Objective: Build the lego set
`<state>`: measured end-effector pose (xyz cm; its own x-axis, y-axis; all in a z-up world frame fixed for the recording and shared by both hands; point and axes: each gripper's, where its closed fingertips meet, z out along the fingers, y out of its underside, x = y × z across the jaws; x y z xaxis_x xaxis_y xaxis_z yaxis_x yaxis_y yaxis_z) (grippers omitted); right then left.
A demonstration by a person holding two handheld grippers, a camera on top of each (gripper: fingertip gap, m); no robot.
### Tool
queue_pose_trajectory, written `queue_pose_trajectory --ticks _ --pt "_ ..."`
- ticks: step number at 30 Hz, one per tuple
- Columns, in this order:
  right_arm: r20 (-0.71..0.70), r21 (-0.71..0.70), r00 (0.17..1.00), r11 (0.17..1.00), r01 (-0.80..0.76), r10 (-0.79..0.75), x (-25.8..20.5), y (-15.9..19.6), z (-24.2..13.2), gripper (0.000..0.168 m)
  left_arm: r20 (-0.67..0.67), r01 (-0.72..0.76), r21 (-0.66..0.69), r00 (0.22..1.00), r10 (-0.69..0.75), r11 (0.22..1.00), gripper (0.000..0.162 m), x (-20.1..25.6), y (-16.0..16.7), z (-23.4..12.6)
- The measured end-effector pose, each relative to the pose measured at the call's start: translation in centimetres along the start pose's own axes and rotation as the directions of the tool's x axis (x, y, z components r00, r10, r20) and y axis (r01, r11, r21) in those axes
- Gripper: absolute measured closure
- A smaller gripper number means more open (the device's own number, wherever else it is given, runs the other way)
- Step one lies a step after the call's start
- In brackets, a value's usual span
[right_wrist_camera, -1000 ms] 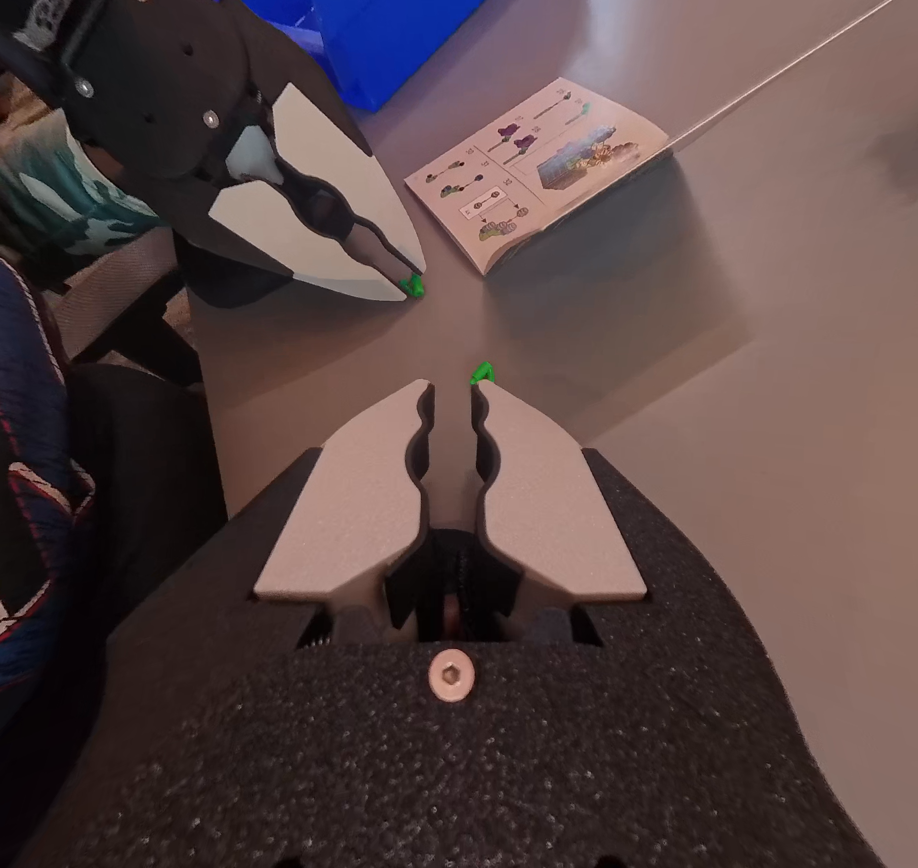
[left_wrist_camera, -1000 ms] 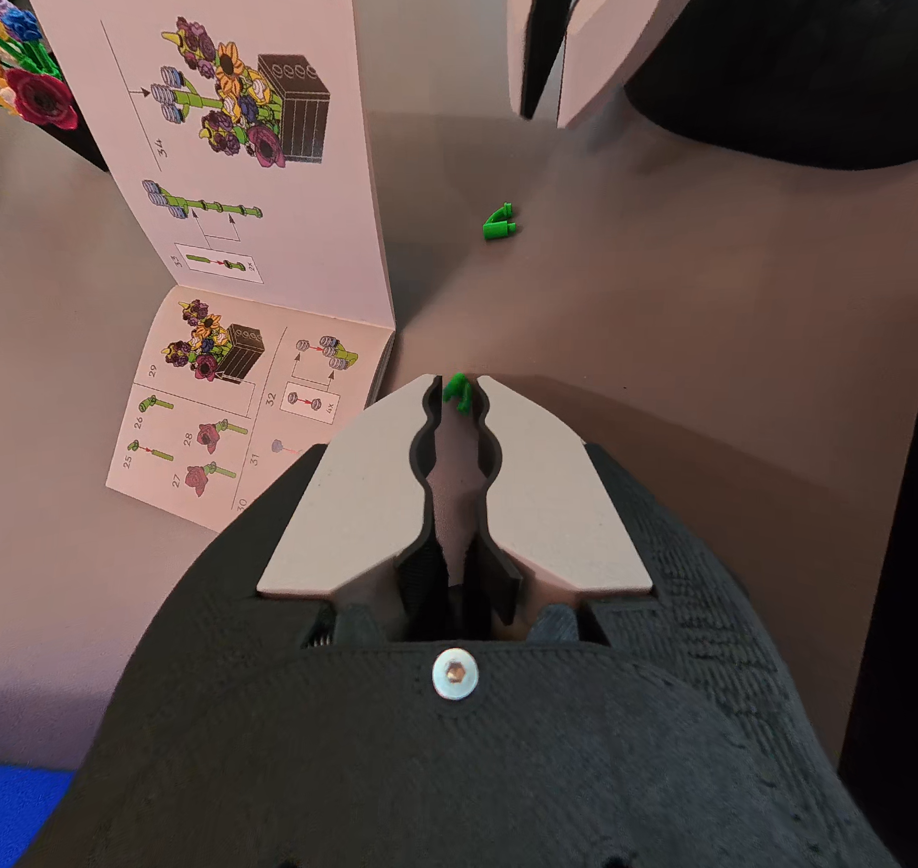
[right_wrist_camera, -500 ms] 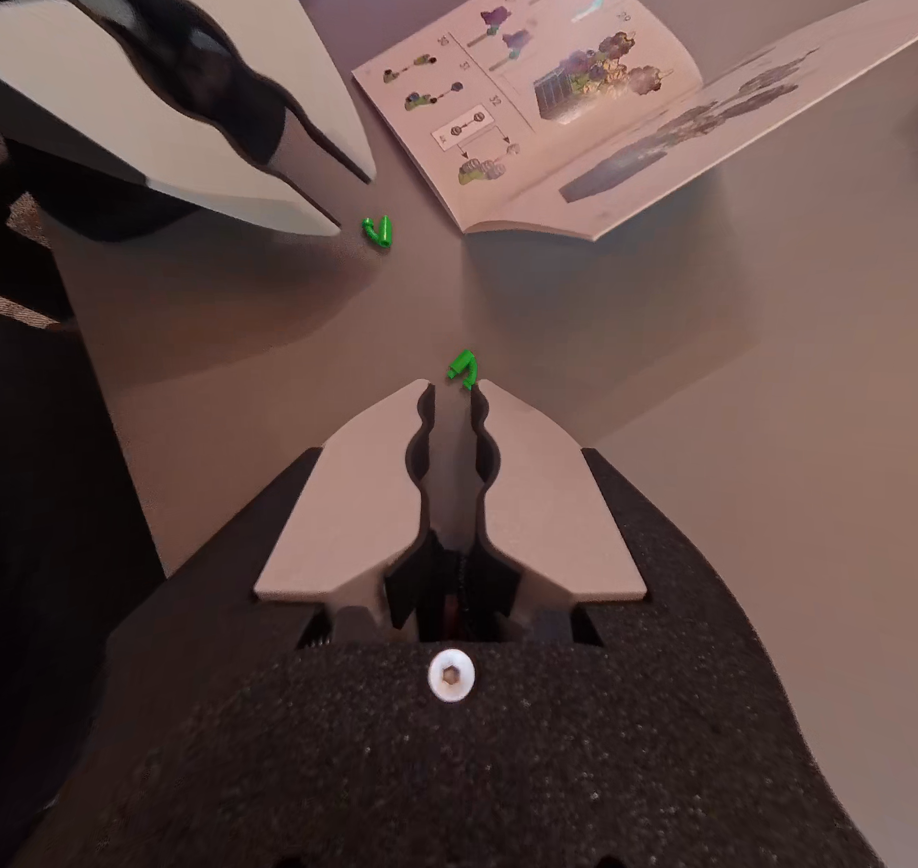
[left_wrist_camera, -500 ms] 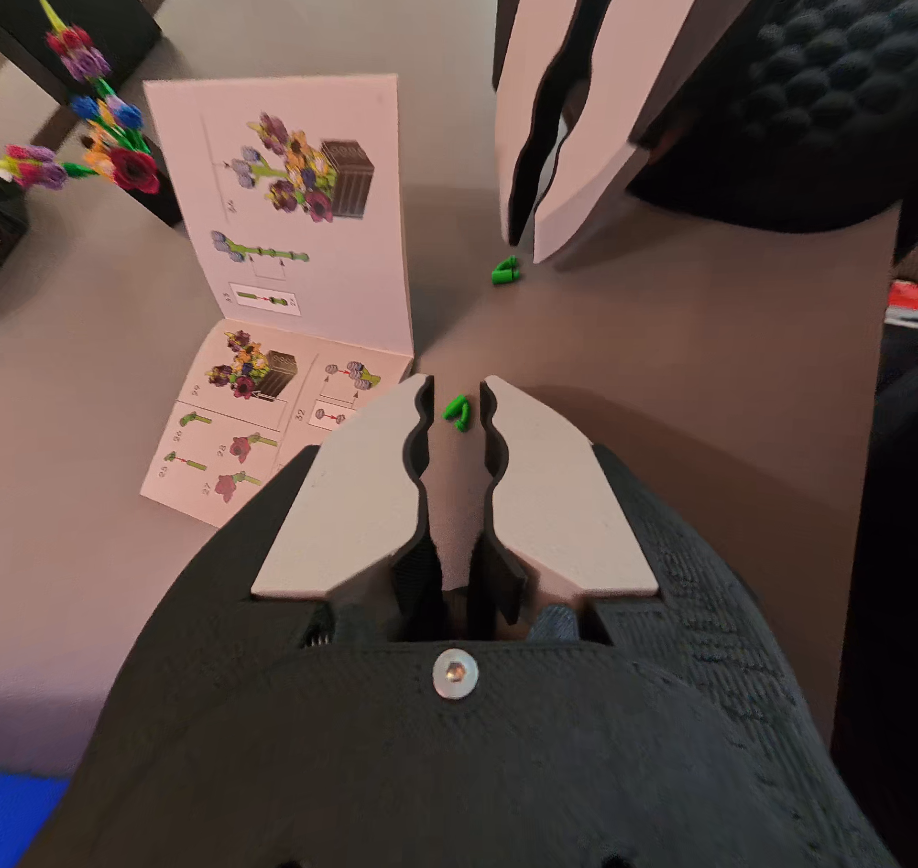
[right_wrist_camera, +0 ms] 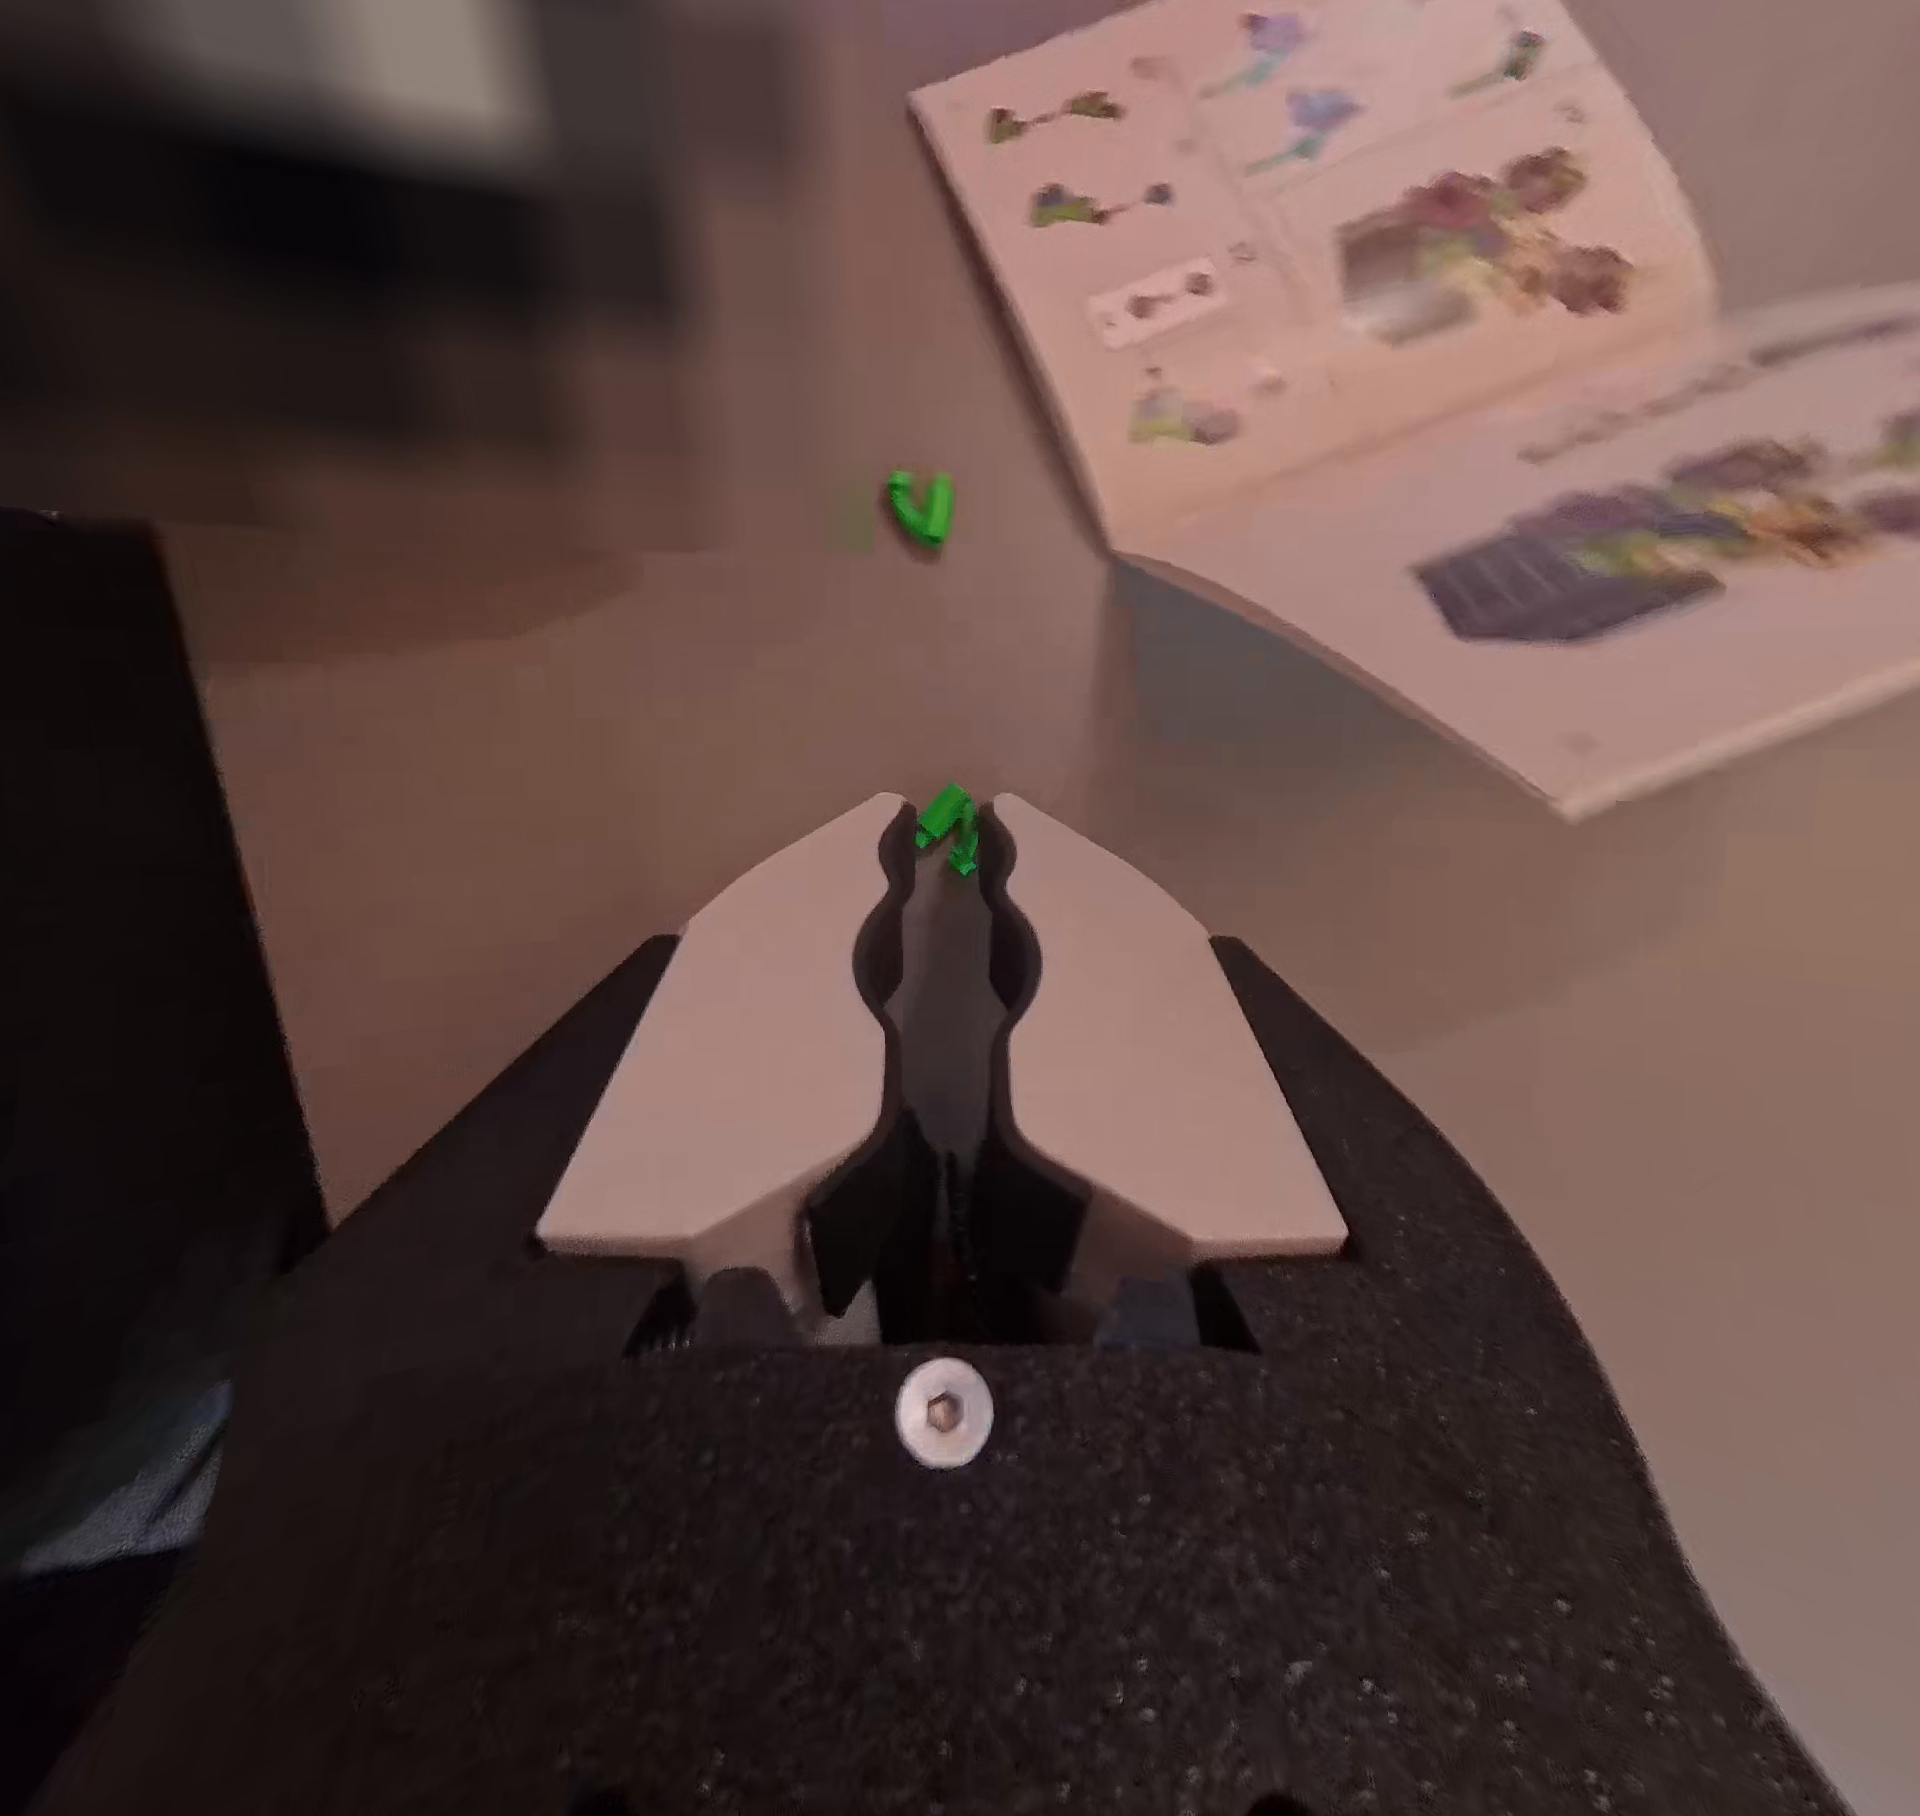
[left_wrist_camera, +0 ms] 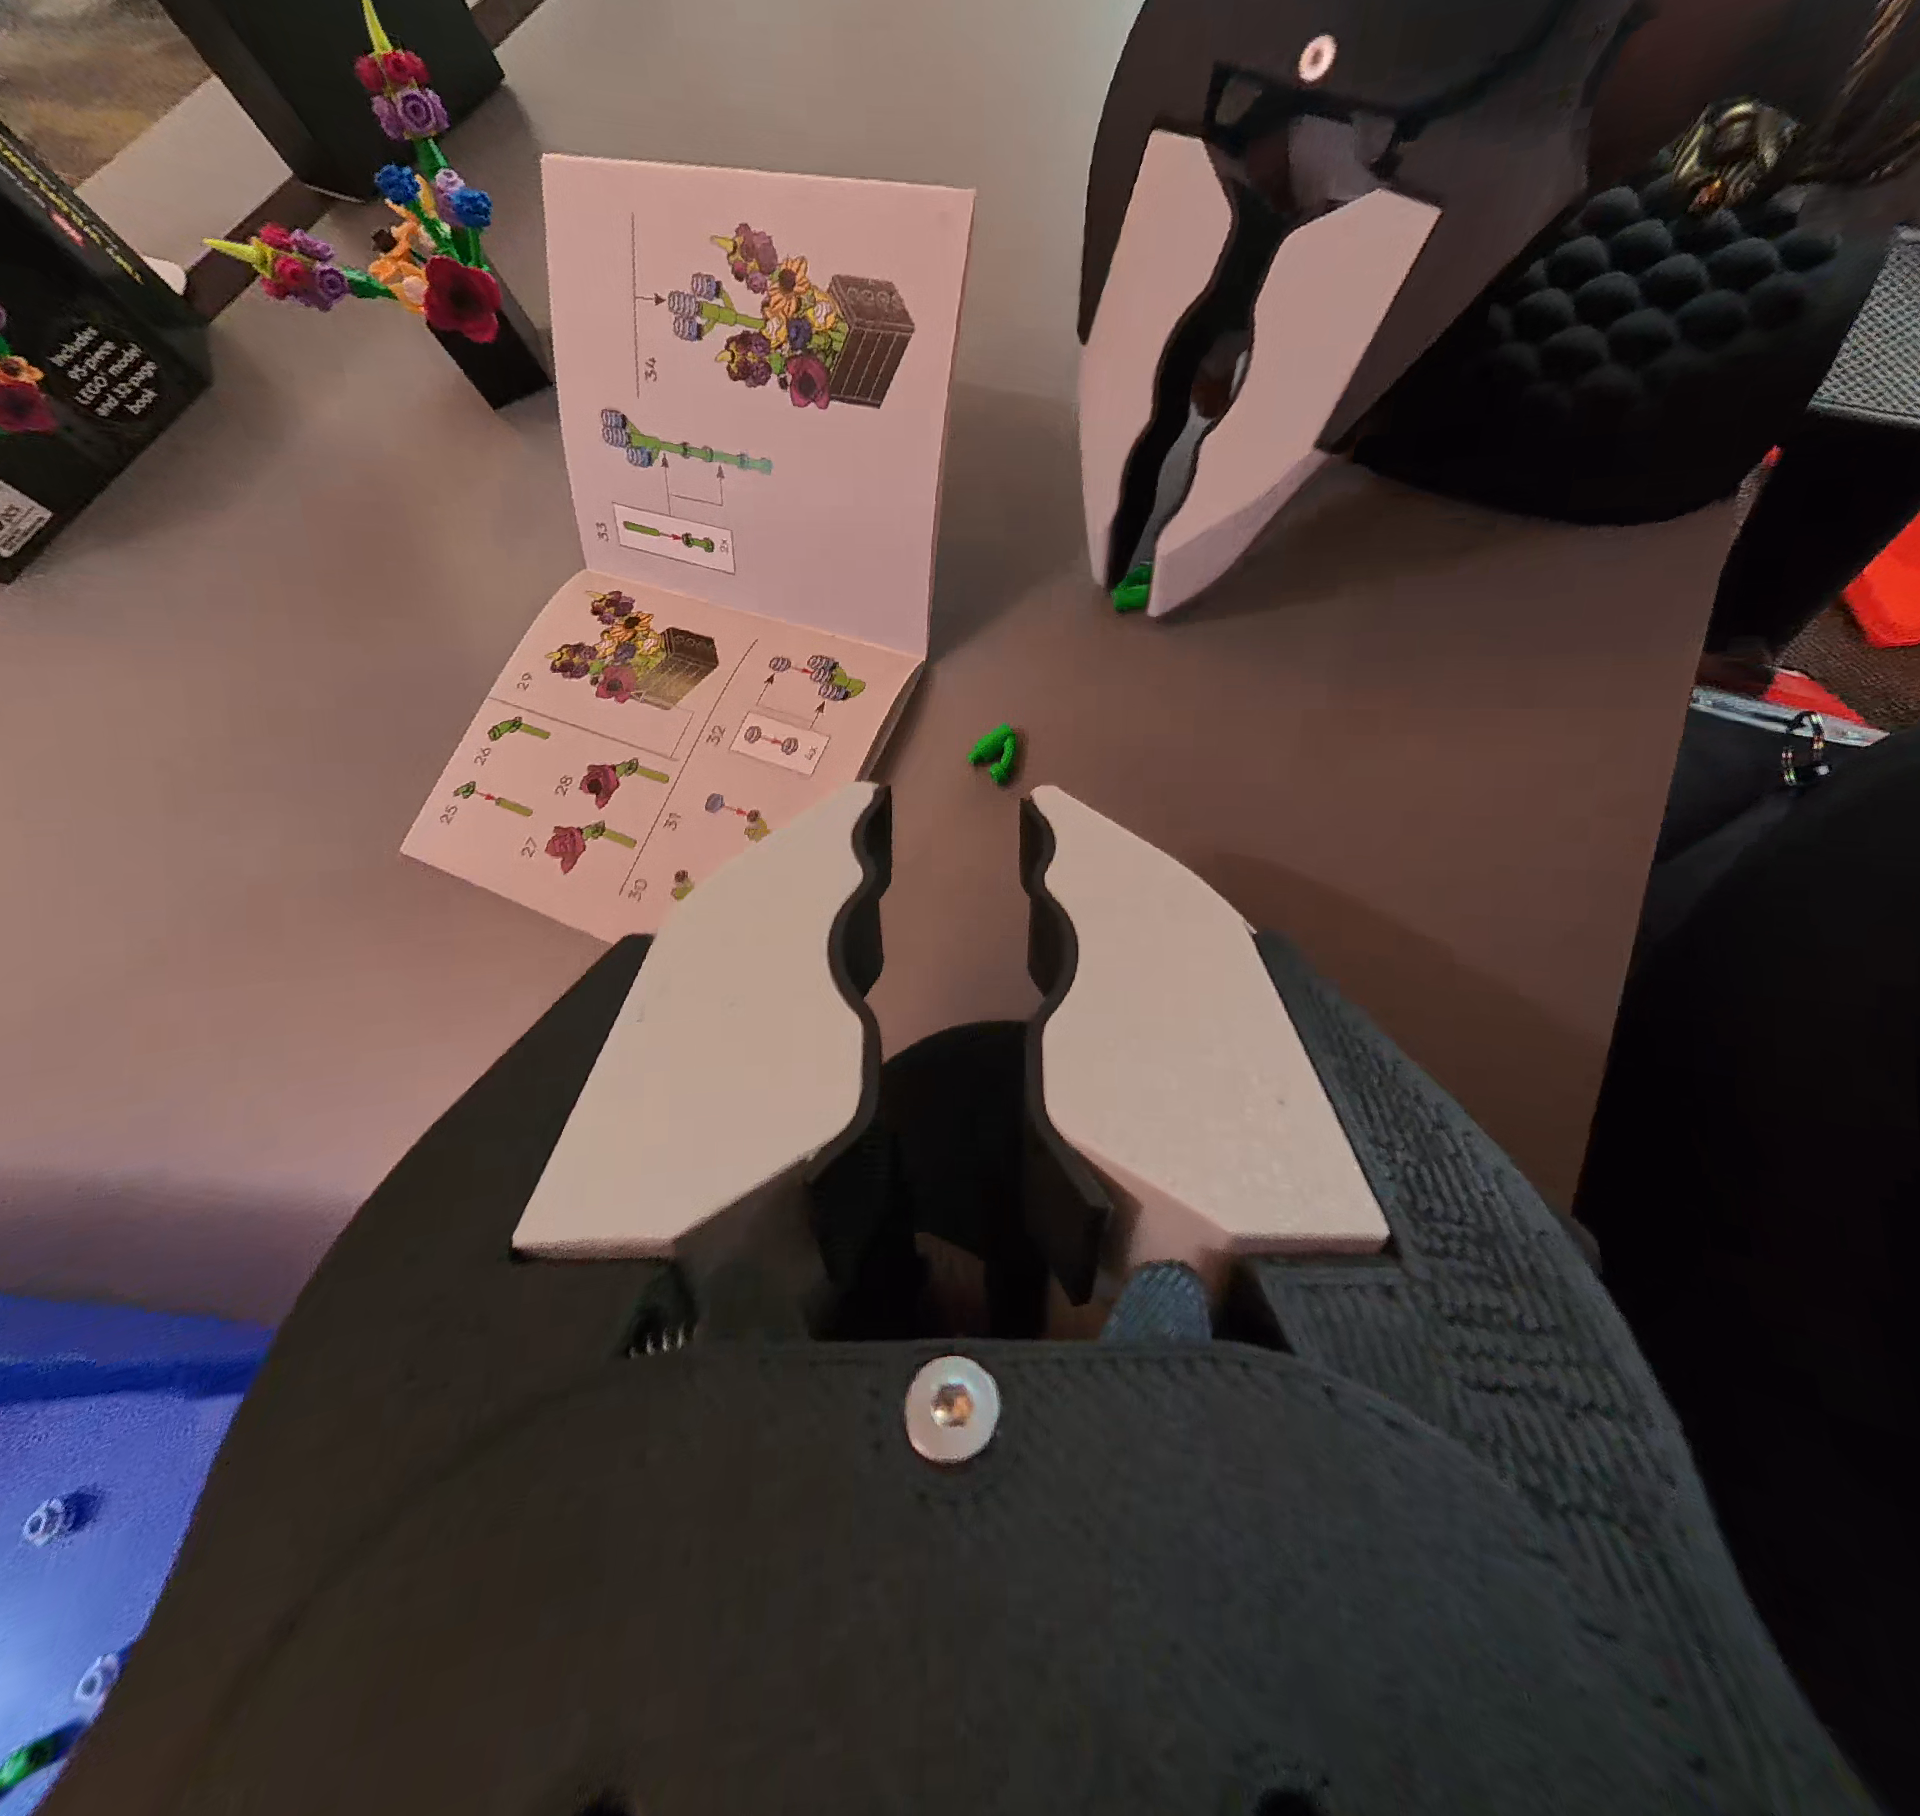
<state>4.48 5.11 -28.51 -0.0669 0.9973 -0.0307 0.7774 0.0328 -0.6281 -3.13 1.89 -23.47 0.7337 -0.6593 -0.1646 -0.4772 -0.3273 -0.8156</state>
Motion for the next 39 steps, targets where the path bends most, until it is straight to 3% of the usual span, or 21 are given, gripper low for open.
queue_pose_trajectory --ticks 5,9,13,17,20,25,29,34,39 --pt "0.055 0.006 0.992 0.994 0.113 -0.113 -1.3 -0.4 0.2 0.151 0.027 0.024 -0.018 0.999 -0.024 1.0 0.138 -1.0 0.4 -1.8" --pt "0.066 0.159 0.987 0.978 0.134 -0.146 -1.8 -1.9 -0.9 0.149 0.104 0.061 0.035 0.993 -0.064 0.998 0.137 -3.6 -0.6 -5.3" --pt "0.038 0.329 0.988 0.935 0.131 -0.152 -1.7 -3.2 -2.7 0.148 0.279 0.066 0.004 0.958 -0.065 0.998 0.137 -9.0 0.1 -10.6" --pt "0.025 0.416 0.992 0.904 0.099 -0.12 -1.3 -3.7 -3.8 0.148 0.305 0.129 -0.258 0.951 -0.046 0.958 0.136 -13.8 5.1 -13.2" --pt "0.027 0.419 0.994 0.904 0.084 -0.105 -1.1 -3.7 -3.8 0.148 0.242 0.137 -0.441 0.97 -0.029 0.887 0.136 -16.0 8.9 -13.3" --pt "0.024 0.398 0.993 0.912 0.097 -0.116 -1.2 -3.5 -3.5 0.148 0.007 0.091 -0.693 0.993 -0.119 0.715 0.138 -15.5 14.1 -12.5" --pt "0.027 0.412 0.994 0.907 0.085 -0.106 -1.1 -3.6 -3.6 0.149 -0.086 0.01 -0.795 0.988 -0.128 0.607 0.142 -14.7 16.2 -12.4" --pt "0.039 0.408 0.994 0.91 0.073 -0.098 -1.1 -3.5 -3.6 0.149 -0.101 -0.015 -0.774 0.99 -0.1 0.633 0.141 -14.6 15.5 -11.4" --pt "0.048 0.395 0.995 0.916 0.066 -0.093 -1.1 -3.4 -3.4 0.149 -0.045 0.046 -0.653 0.994 -0.099 0.756 0.143 -16.0 13.3 -8.9"
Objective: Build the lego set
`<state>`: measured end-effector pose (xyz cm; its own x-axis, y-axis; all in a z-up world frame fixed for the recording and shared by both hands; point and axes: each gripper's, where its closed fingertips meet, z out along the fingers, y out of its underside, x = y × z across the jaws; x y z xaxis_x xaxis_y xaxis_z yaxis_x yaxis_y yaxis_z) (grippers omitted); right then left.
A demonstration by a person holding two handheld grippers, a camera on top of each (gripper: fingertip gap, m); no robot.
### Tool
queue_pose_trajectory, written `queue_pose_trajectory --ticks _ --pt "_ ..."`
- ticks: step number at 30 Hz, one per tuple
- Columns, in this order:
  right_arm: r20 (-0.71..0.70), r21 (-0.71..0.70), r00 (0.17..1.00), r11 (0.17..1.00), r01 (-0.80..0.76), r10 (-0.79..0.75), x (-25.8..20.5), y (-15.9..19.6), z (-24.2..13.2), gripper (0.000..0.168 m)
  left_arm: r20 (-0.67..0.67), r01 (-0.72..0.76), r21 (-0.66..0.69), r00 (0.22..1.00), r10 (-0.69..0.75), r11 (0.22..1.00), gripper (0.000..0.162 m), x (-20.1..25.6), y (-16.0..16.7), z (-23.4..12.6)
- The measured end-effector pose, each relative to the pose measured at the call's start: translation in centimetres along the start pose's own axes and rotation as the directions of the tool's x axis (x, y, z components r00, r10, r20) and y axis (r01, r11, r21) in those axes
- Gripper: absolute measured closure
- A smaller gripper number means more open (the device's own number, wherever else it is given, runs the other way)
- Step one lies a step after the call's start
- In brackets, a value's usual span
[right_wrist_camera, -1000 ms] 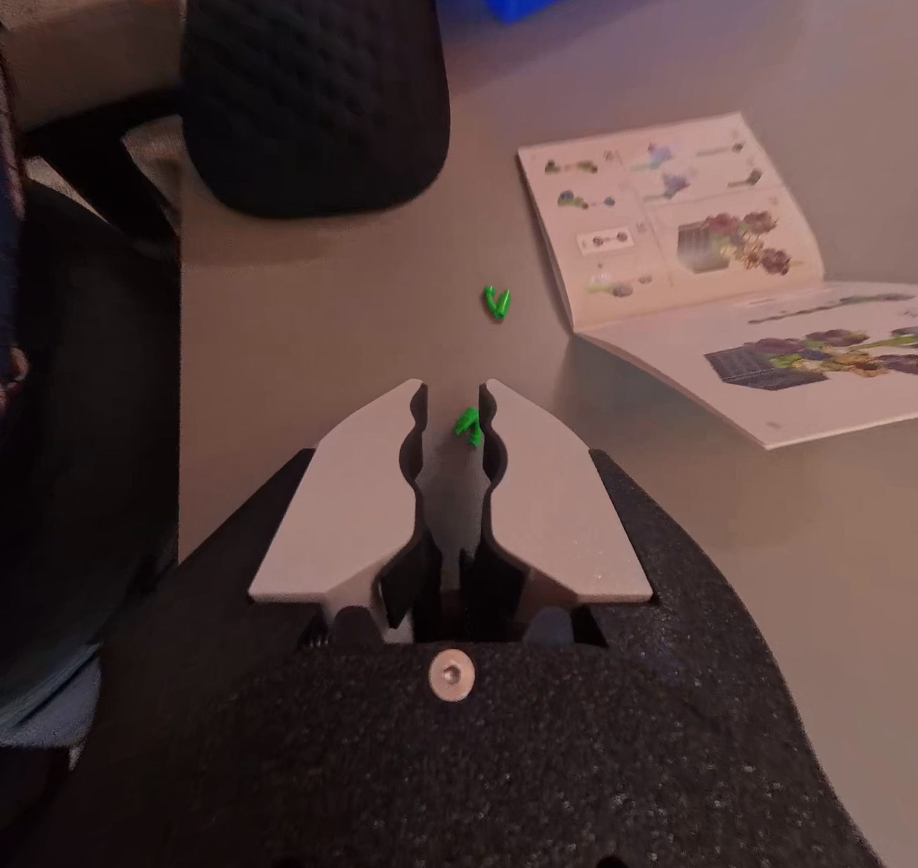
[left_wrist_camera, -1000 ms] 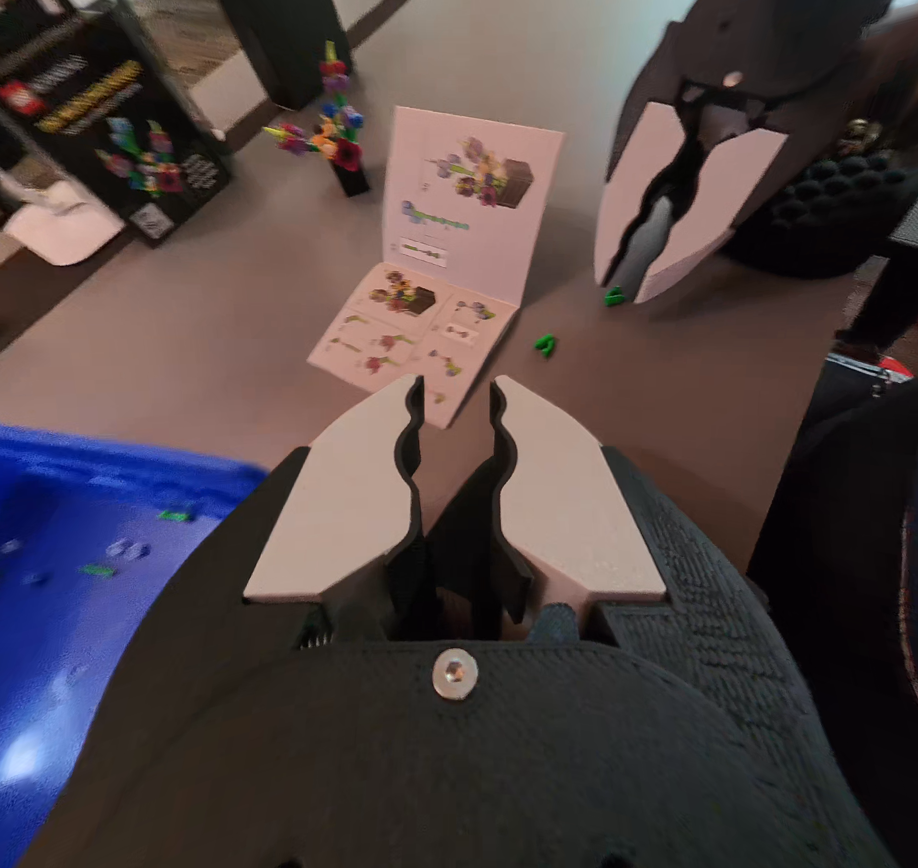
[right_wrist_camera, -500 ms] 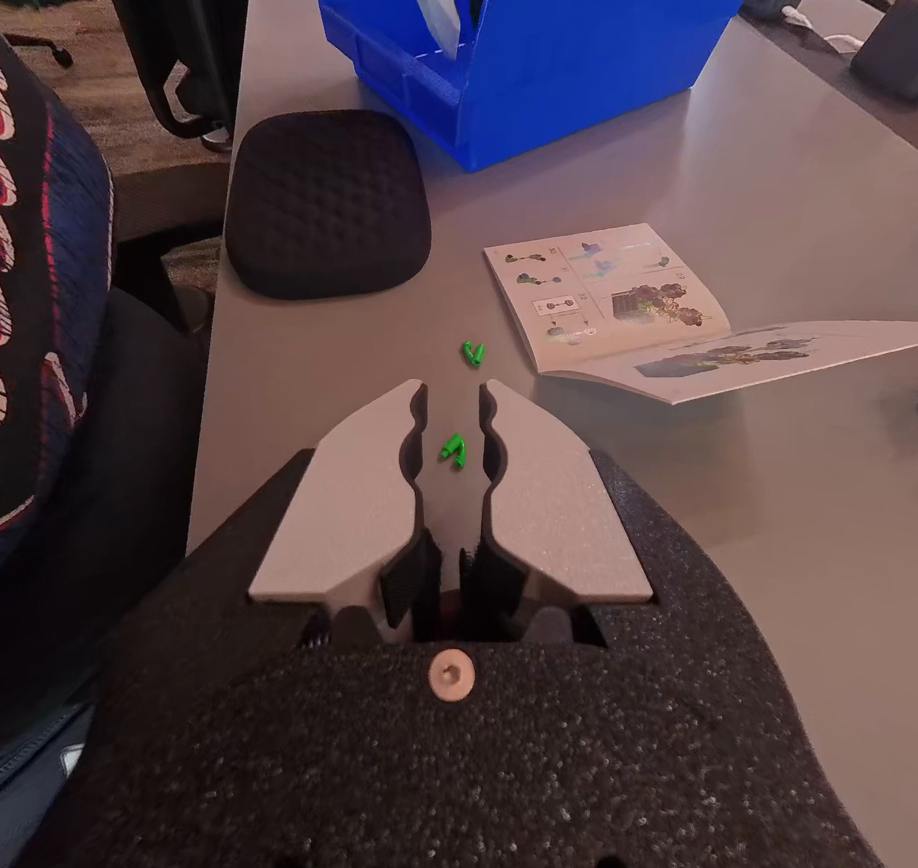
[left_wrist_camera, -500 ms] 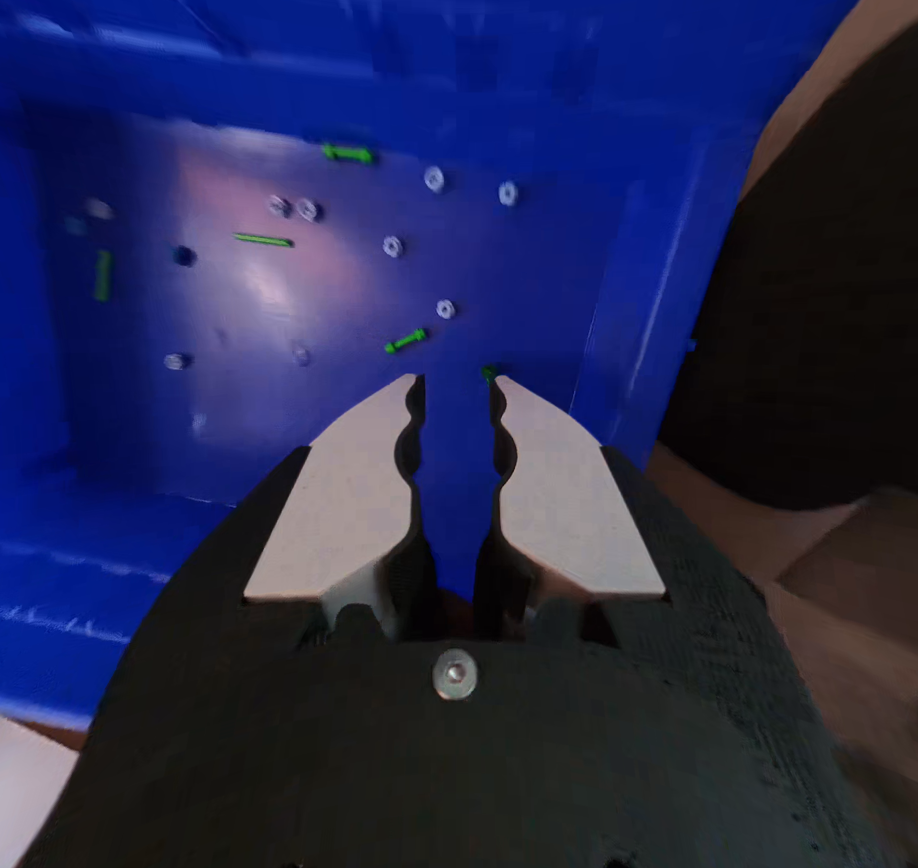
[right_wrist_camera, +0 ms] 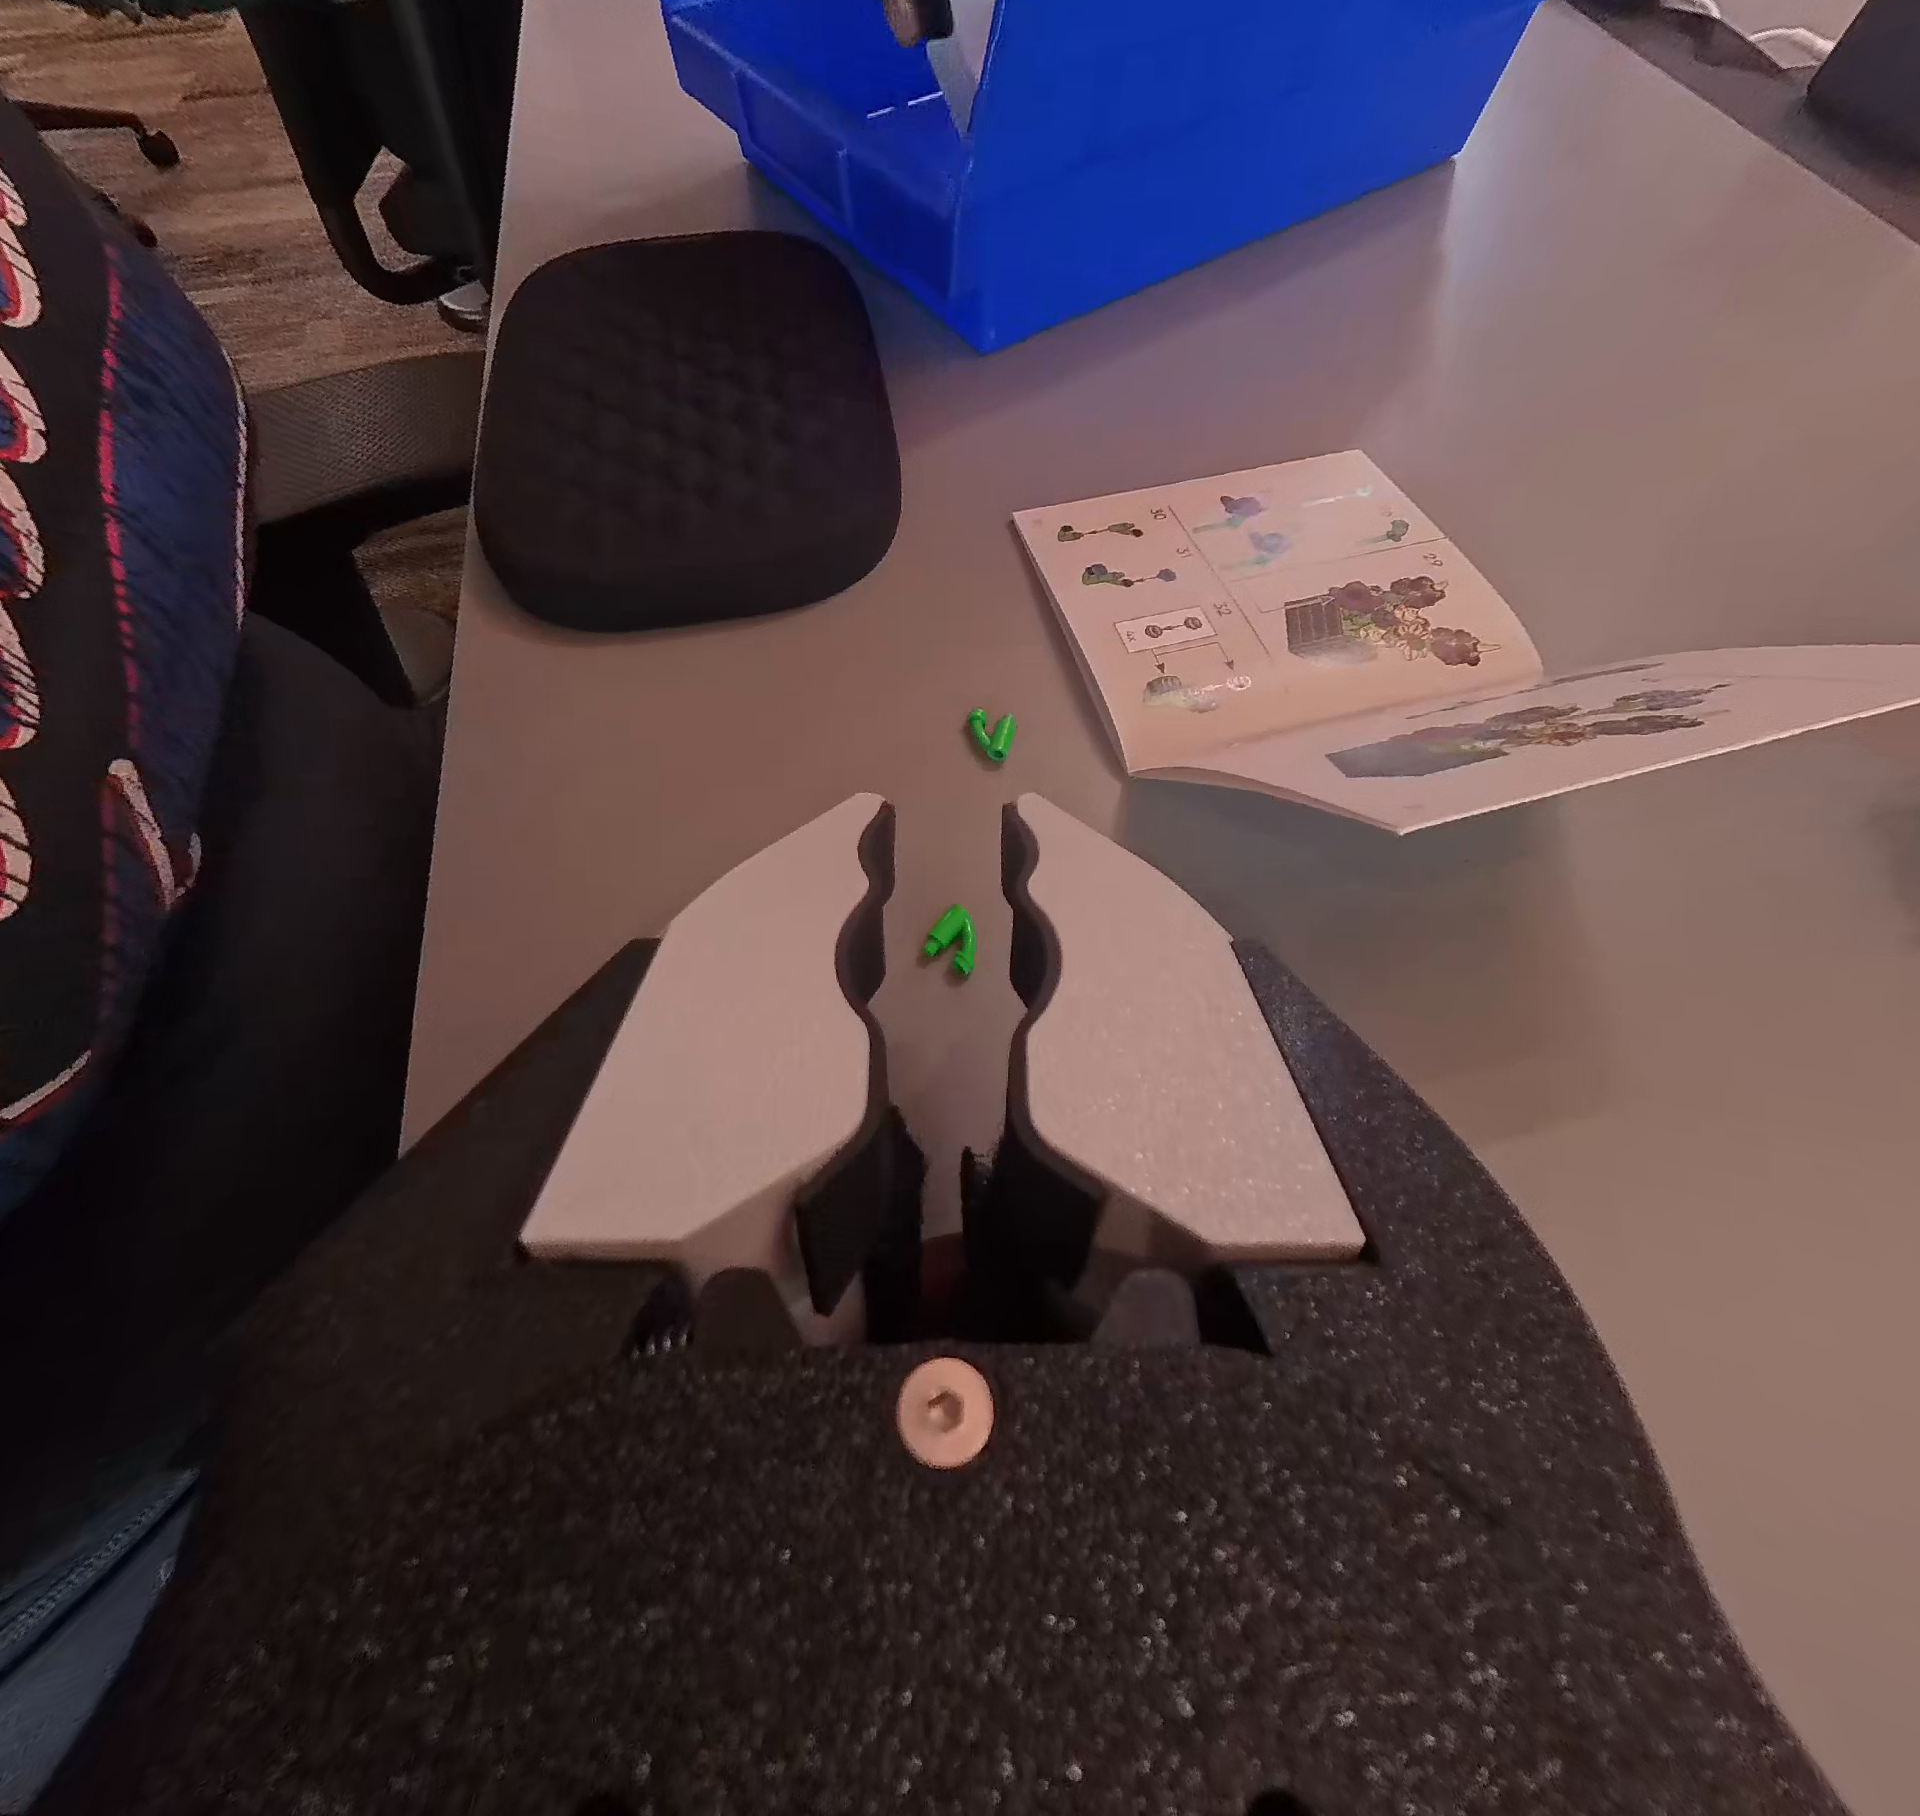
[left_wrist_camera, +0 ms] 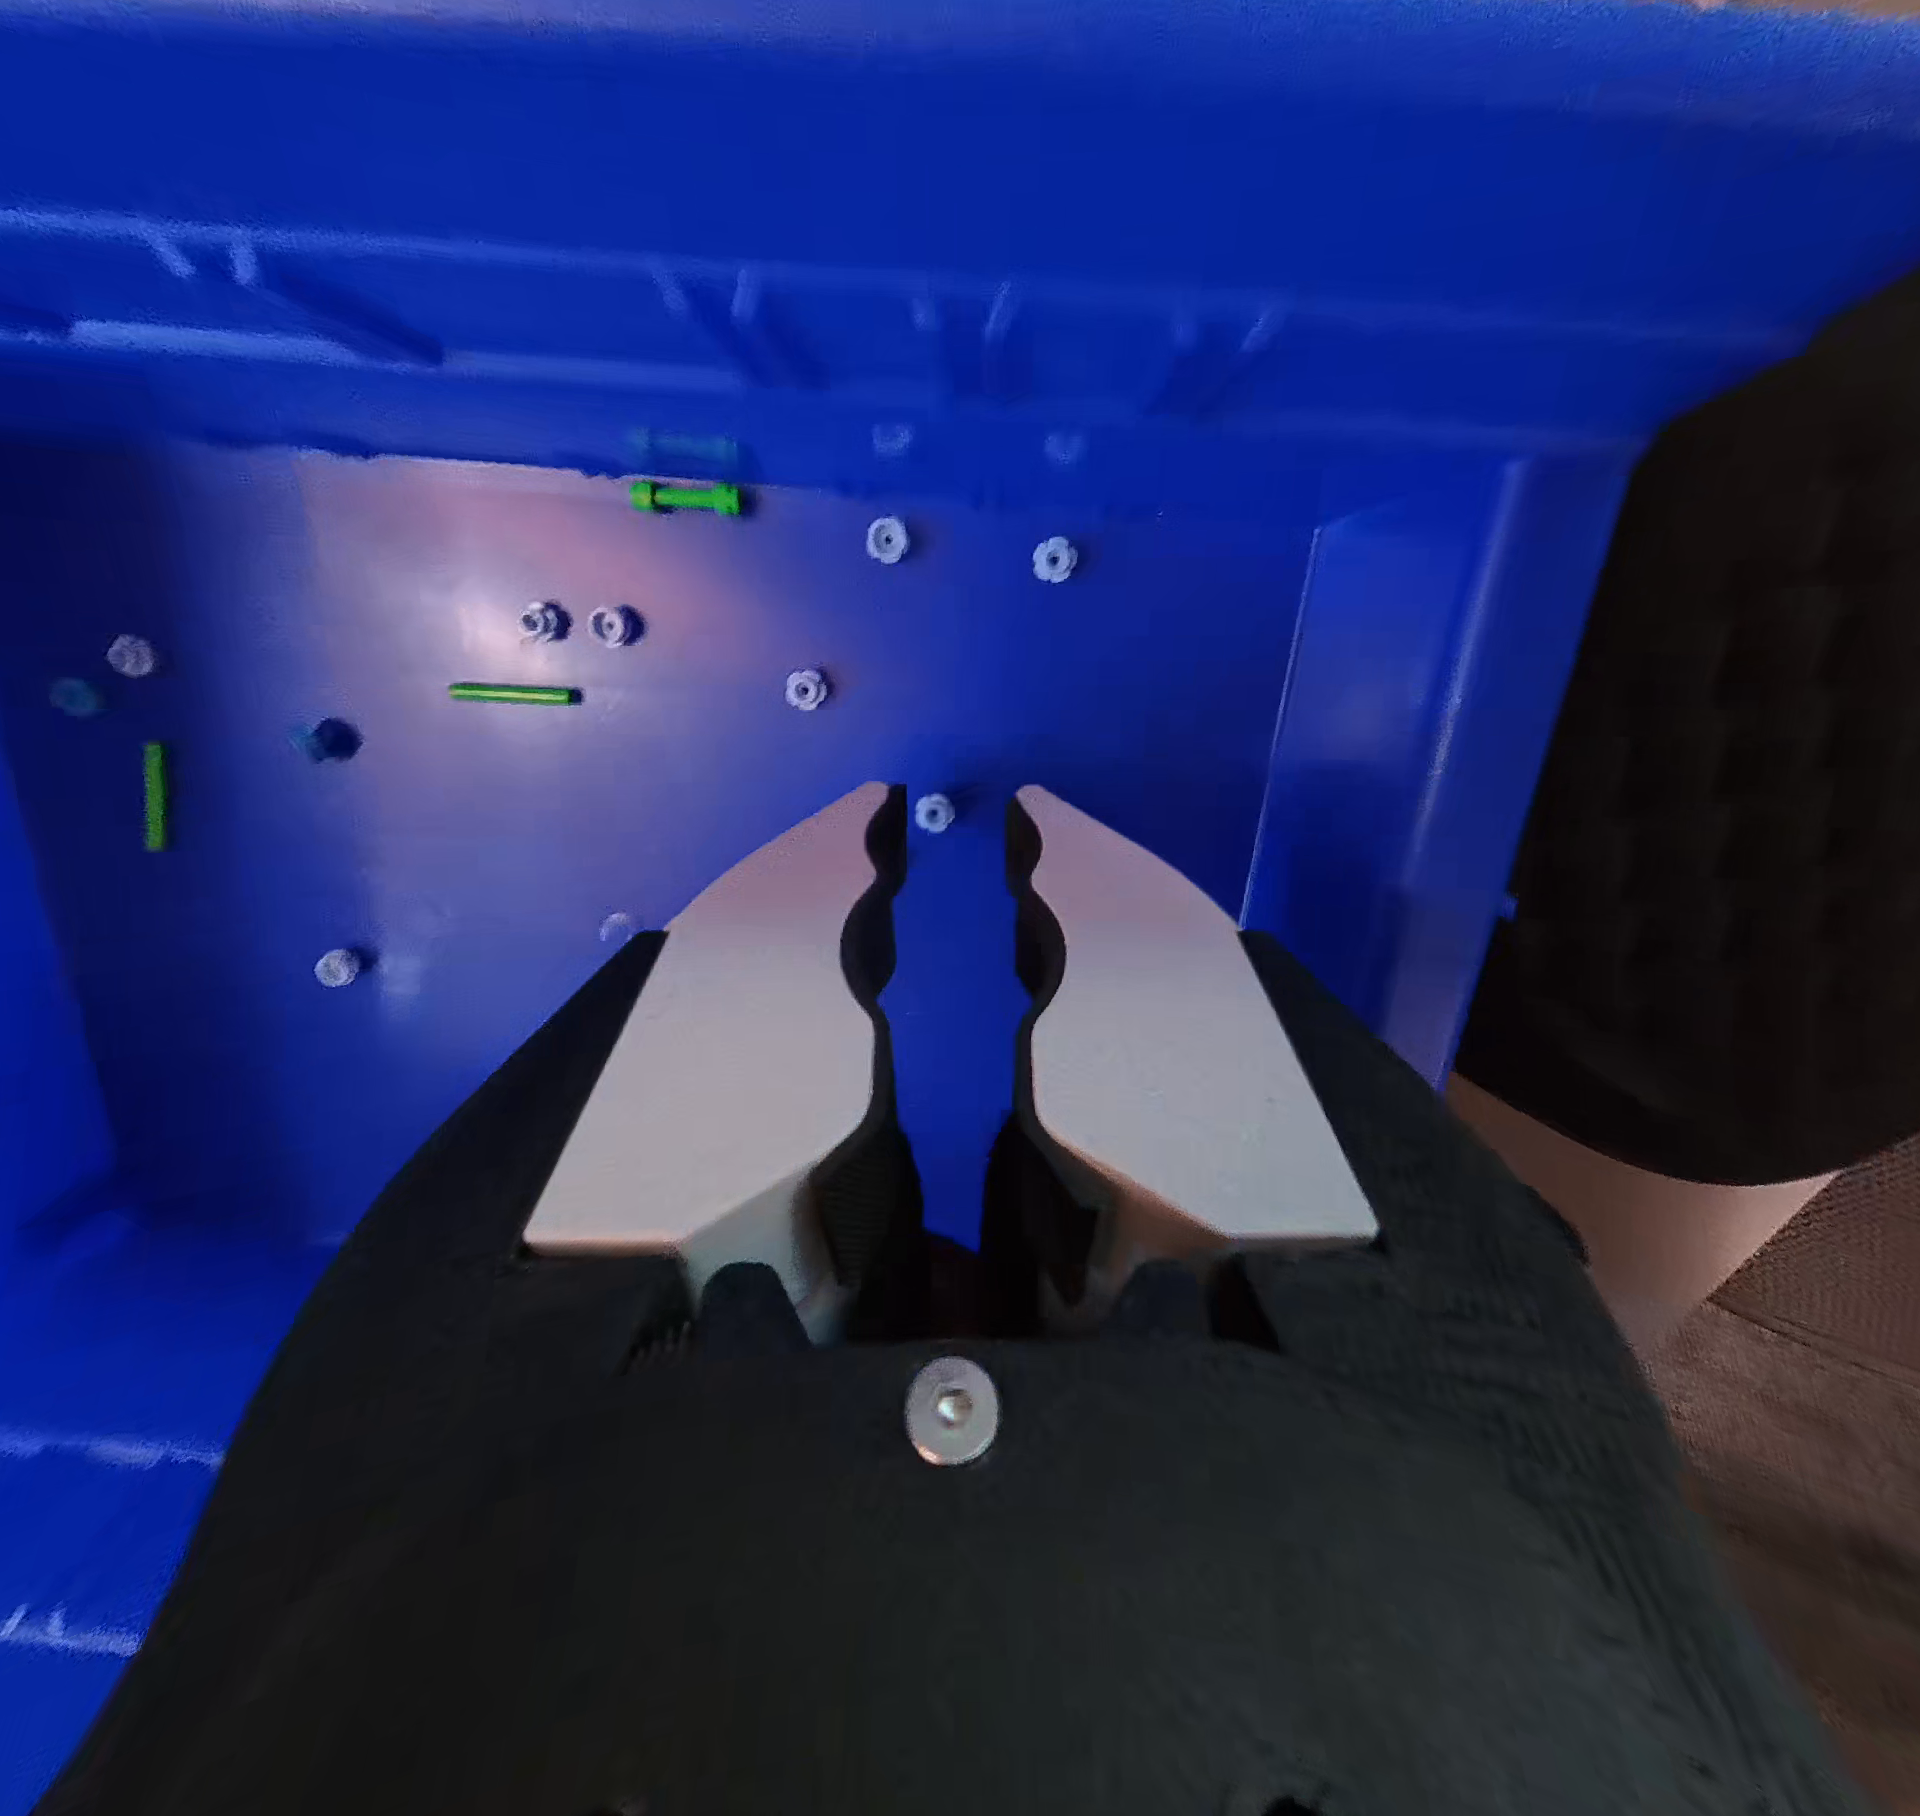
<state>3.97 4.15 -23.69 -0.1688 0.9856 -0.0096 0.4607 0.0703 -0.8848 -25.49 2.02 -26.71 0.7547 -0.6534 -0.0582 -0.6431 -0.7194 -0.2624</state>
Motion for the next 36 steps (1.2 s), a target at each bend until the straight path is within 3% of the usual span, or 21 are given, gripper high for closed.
queue_pose_trajectory --ticks 4,16,21,24,28,36 --pt "-0.015 0.015 1.0 1.0 0.014 -0.014 0.0 -0.2 -0.1 0.149 0.038 -0.037 -0.094 0.998 0.04 0.995 0.144 -0.4 1.3 1.0" --pt "-0.014 0.011 1.0 1.0 0.013 -0.013 0.0 -0.1 -0.1 0.149 -0.031 0.031 -0.034 0.999 -0.032 0.999 0.155 0.0 1.1 1.3" --pt "-0.012 0.01 1.0 1.0 0.004 -0.004 0.1 -0.1 -0.1 0.149 0.044 0.028 -0.016 0.999 -0.027 0.999 0.155 -0.4 0.9 0.2" --pt "-0.014 0.004 1.0 1.0 0.001 -0.001 0.1 0.0 0.0 0.149 0.09 -0.009 0.084 0.996 0.002 0.996 0.155 0.8 -1.5 -2.7" --pt "-0.016 -0.01 1.0 1.0 -0.012 0.011 0.3 0.2 0.1 0.149 0.076 -0.128 0.262 0.991 0.112 0.957 0.155 5.8 -6.5 -5.8" --pt "-0.018 -0.003 1.0 1.0 -0.003 0.003 0.2 0.1 0.1 0.149 -0.068 -0.257 0.32 0.954 0.293 0.912 0.155 15.2 -11.9 -2.9"
